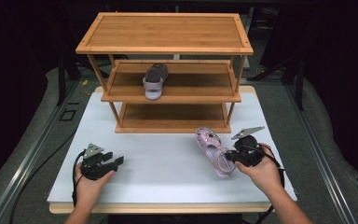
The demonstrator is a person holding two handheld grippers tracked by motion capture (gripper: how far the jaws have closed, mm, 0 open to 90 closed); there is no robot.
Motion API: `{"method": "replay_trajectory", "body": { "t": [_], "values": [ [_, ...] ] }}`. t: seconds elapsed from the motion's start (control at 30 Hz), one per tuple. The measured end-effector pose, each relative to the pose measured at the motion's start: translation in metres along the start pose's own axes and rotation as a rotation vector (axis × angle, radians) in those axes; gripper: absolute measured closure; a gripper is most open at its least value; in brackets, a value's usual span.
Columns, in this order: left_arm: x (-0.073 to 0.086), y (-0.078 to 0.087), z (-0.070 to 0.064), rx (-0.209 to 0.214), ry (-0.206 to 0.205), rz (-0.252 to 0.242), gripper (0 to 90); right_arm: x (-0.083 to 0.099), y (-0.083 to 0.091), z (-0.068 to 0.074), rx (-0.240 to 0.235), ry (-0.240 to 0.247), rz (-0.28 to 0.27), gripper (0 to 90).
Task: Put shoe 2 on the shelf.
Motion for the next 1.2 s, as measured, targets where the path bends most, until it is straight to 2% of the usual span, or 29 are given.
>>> {"method": "replay_trajectory", "body": {
  "t": [0.03, 0.2, 0.27, 0.37, 0.5, 0.53, 0.57, 0.6, 0.63, 0.77, 0.93, 1.2],
  "values": [
    [0.000, 0.000, 0.000, 0.000, 0.001, 0.000, 44.2, -0.001, 0.002, 0.001, -0.005, -0.006, -0.036, 83.3],
    [0.000, 0.000, 0.000, 0.003, 0.005, -0.002, 44.2, -0.006, 0.014, 0.005, 0.027, -0.030, -0.196, 83.3],
    [0.000, 0.000, 0.000, 0.005, 0.005, -0.002, 44.2, -0.007, 0.017, 0.007, 0.042, -0.029, -0.242, 83.3],
    [0.000, 0.000, -0.001, 0.007, 0.003, -0.002, 44.2, -0.008, 0.018, 0.012, 0.052, -0.031, -0.289, 83.3],
    [0.000, 0.000, 0.000, 0.008, 0.002, 0.000, 44.2, -0.008, 0.016, 0.017, 0.035, -0.053, -0.355, 83.3],
    [0.001, -0.001, 0.000, 0.008, 0.003, 0.000, 44.2, -0.007, 0.016, 0.019, 0.050, -0.056, -0.364, 83.3],
    [0.001, -0.001, 0.000, 0.008, 0.004, 0.001, 44.3, -0.007, 0.014, 0.020, 0.043, -0.058, -0.388, 83.3],
    [0.001, -0.001, 0.000, 0.008, 0.004, 0.001, 44.2, -0.007, 0.014, 0.022, 0.065, -0.062, -0.391, 83.3],
    [0.001, -0.001, 0.001, 0.009, 0.004, 0.002, 44.2, -0.007, 0.013, 0.024, 0.040, -0.061, -0.414, 83.3],
    [0.001, -0.002, 0.002, 0.000, -0.004, 0.007, 44.2, -0.010, 0.009, 0.031, 0.034, -0.077, -0.487, 83.3],
    [0.001, -0.001, 0.003, -0.004, 0.002, 0.001, 44.2, -0.023, 0.009, 0.037, 0.011, -0.094, -0.524, 83.3],
    [0.002, -0.001, 0.005, 0.002, 0.009, 0.004, 44.2, -0.055, 0.013, 0.046, 0.002, -0.065, -0.513, 83.3]
  ]
}}
Point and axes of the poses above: each handheld gripper's, and its own axes: y roughly backward along the jaws, x roughly out of its underside, z roughly to its left, the point moved 4 cm from there along -y, roughly forward along the jaws, and after that the axes turned 8 degrees about -x, right-handed, at the moved point
